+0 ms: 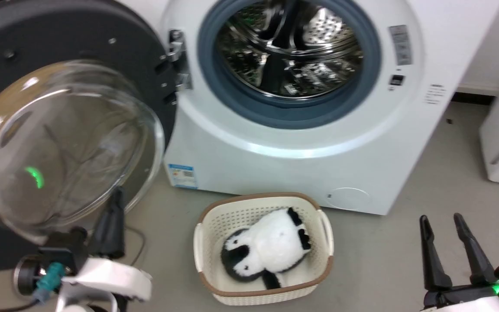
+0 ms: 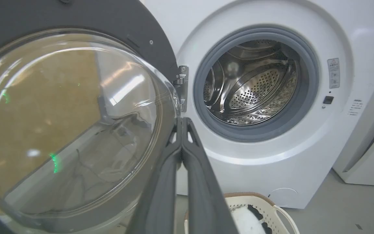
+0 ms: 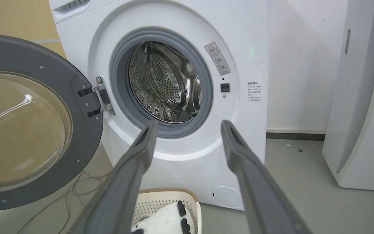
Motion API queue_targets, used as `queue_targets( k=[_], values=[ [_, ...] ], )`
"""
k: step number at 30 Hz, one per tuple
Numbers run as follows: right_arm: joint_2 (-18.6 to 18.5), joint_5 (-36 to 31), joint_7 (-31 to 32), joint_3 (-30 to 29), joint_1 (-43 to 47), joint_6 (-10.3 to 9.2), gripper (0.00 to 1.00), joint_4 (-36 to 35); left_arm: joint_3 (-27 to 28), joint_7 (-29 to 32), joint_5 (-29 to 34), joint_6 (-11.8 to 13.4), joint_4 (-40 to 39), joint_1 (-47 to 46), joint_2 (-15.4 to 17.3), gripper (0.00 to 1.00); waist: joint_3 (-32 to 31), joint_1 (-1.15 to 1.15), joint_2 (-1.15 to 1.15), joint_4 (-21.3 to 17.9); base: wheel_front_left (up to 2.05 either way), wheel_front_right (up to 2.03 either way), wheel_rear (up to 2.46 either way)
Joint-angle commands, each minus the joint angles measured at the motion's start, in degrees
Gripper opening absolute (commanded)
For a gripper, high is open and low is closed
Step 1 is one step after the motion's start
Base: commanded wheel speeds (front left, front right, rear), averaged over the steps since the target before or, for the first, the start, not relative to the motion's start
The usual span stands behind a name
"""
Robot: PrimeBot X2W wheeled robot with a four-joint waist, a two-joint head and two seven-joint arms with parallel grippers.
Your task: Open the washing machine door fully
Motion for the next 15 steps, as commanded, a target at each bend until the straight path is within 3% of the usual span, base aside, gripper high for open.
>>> queue_targets(
  k=[1, 7, 8, 9, 15],
  values=[
    [0.69, 0.03, -0.24, 0.22, 0.45, 0.05, 1.00, -0.55, -0.76, -0.61, 0.31, 0.06, -0.37, 1.60, -0.60, 0.00, -0.62, 0.00, 0.00, -1.94, 0.00, 0.00, 0.00],
    [0.95, -0.47, -0.25, 0.84, 0.71, 0.05, 1.00, -1.27, -2.67, -1.81, 1.30, 0.89, -1.02, 4.02, -1.96, 0.00, -0.79, 0.00, 0.00, -4.19, 0.00, 0.00, 0.00],
    [0.96, -0.65, -0.26, 0.92, 0.80, 0.05, 1.00, -1.39, -3.09, -1.89, 1.32, 0.92, -1.06, 4.45, -2.26, 0.60, -0.79, 0.00, 0.00, -4.49, 0.00, 0.00, 0.00],
    [0.96, -0.88, -0.26, 1.04, 0.90, 0.05, 1.00, -1.41, -3.57, -1.91, 1.46, 0.90, -0.96, 4.82, -2.44, 1.00, -0.82, 0.00, 0.00, -4.78, 0.00, 0.00, 0.00],
    [1.16, -1.38, -0.26, 1.31, 1.59, 0.05, 1.00, -0.84, -5.47, -3.58, 2.35, 1.30, 0.73, 6.28, -3.72, 1.00, -1.20, 0.00, 0.00, -5.86, 0.00, 0.00, 0.00]
  ],
)
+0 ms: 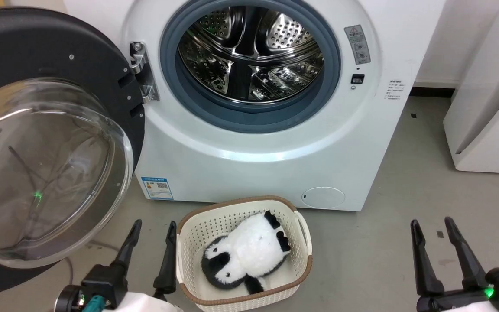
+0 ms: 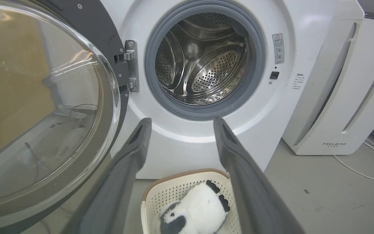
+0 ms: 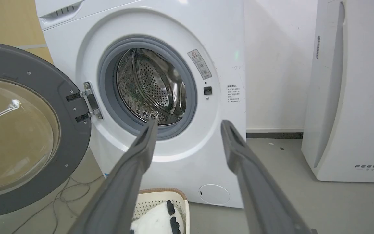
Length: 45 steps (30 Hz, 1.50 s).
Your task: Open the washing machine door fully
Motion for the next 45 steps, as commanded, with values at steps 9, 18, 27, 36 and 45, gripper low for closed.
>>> queue_targets(
  k=[9, 18, 27, 36, 45],
  values=[
    [0.70, -0.54, -0.27, 0.60, 1.78, 0.05, 1.00, 1.83, -2.05, -1.67, 1.64, 0.94, 1.19, 1.78, -1.26, 1.00, -0.33, 0.00, 0.00, -0.68, 0.00, 0.00, 0.00],
    [0.53, -0.34, -0.27, 0.31, 1.81, 0.05, 1.00, 2.44, -2.54, -2.29, 2.25, 1.68, 1.25, 1.85, -1.37, 1.00, -0.22, 0.00, 0.00, -0.34, 0.00, 0.00, 0.00],
    [0.44, -0.07, -0.27, 0.51, 1.74, 0.05, 1.00, 2.88, -2.70, -2.38, 2.03, 2.21, 1.27, 1.63, -1.43, 1.00, 0.03, 0.00, 0.00, -0.08, 0.00, 0.00, 0.00],
    [0.36, 0.04, 0.16, 0.49, 0.87, 0.00, 0.00, 2.92, -2.82, -1.82, 1.84, 2.09, 1.19, 1.15, -1.52, 0.00, 0.06, 0.00, 0.00, -0.14, 0.00, 0.00, 0.00],
    [0.52, -0.99, 1.22, 0.42, 0.36, 0.00, 0.00, 2.95, -1.72, -0.88, 2.90, 1.55, 1.17, 0.88, -2.03, 0.00, 0.03, 0.00, 0.00, -0.46, 0.00, 0.00, 0.00]
  ],
)
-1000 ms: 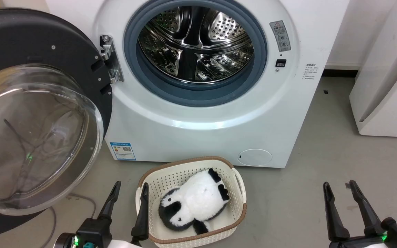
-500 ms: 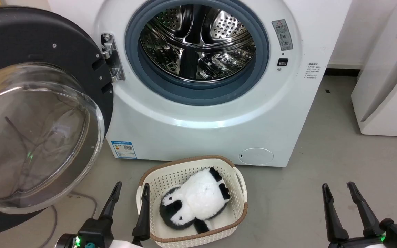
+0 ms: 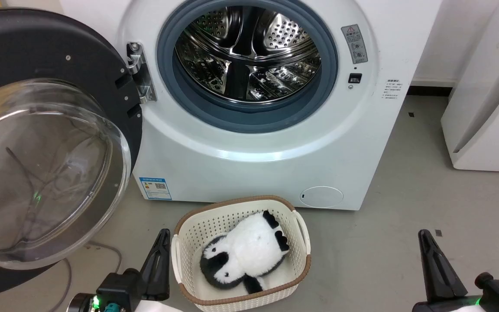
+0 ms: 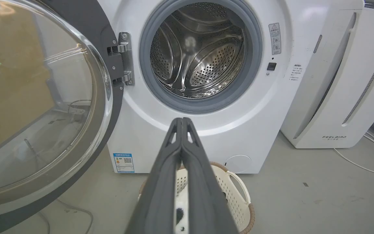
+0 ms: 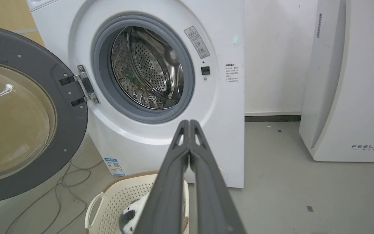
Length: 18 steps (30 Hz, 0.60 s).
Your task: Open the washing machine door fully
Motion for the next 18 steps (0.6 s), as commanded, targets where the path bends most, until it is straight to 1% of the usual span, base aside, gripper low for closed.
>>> queue_targets(
  k=[1, 18],
  values=[
    [0.19, -0.86, 0.33, -0.04, -0.50, 0.00, 0.00, 0.03, 0.38, 0.35, 0.59, -0.42, -0.02, -0.30, -0.34, 0.00, 0.00, 0.00, 0.00, -0.06, 0.00, 0.00, 0.00],
    [0.50, -2.78, 2.32, -0.17, -1.47, 0.01, 0.00, 0.08, 2.46, 2.14, 2.60, -1.45, -0.04, -0.79, -1.31, 0.00, -0.06, 0.00, 0.00, -0.66, 0.00, 0.00, 0.00]
  ],
)
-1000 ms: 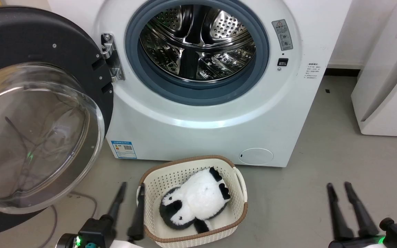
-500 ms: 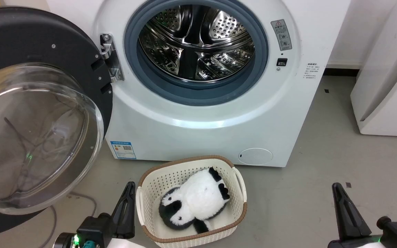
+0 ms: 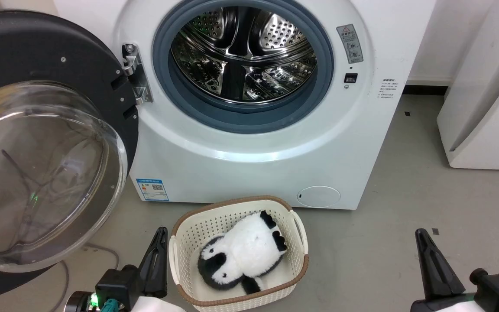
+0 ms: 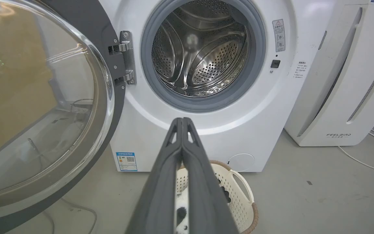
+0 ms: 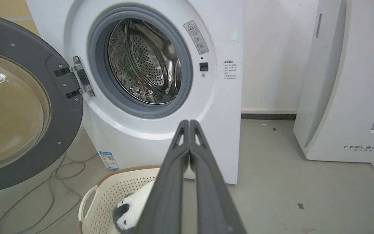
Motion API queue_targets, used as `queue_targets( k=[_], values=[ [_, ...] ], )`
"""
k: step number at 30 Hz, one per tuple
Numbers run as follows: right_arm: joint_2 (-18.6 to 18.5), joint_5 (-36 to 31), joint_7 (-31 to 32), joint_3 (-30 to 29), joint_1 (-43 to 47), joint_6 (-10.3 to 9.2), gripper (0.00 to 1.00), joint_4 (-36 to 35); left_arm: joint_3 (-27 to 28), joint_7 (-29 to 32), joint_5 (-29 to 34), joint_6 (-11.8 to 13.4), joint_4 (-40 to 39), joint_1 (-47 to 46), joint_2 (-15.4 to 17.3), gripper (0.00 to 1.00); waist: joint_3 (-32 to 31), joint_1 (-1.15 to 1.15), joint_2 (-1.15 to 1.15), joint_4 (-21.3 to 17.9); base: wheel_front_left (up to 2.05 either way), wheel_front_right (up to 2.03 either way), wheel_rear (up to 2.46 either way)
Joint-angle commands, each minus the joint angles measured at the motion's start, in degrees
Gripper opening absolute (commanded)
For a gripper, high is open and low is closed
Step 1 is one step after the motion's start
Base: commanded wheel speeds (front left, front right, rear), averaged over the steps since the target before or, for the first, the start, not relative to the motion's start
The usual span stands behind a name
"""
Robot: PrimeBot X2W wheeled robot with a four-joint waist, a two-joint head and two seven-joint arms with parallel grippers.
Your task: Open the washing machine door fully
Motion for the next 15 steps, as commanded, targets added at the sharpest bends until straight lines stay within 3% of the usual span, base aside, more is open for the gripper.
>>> queue_targets(
  k=[1, 15],
  values=[
    [0.43, -0.66, 0.40, -0.09, -0.93, 0.01, 0.00, 0.08, 0.45, 0.38, 0.75, -0.45, -0.04, -0.68, -0.10, 0.00, -0.01, 0.00, 0.00, -0.06, 0.00, 0.00, 0.00],
    [0.66, -2.13, 1.92, -0.20, -1.67, 0.02, 0.00, 0.12, 2.03, 1.75, 2.29, -1.24, -0.06, -1.06, -0.84, 0.00, -0.05, 0.00, 0.00, -0.52, 0.00, 0.00, 0.00]
  ],
)
